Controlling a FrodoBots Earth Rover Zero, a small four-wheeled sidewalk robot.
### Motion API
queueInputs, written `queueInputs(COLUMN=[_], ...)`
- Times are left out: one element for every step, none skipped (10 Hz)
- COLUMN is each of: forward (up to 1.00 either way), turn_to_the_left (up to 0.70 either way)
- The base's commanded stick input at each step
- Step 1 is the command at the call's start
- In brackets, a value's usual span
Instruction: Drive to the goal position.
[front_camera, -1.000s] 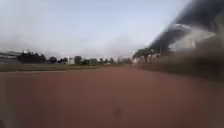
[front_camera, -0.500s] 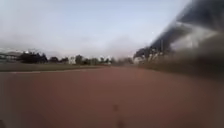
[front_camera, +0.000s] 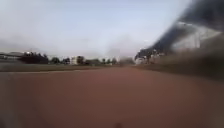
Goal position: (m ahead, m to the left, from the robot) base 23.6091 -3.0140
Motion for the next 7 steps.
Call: queueInputs(forward=[0.7, 0.7, 0.7, 0.7, 0.7, 0.7, 0.7], turn_to_the_left=[-0.16, -0.31, -0.33, -0.33, -0.33, -0.33, -0.33])
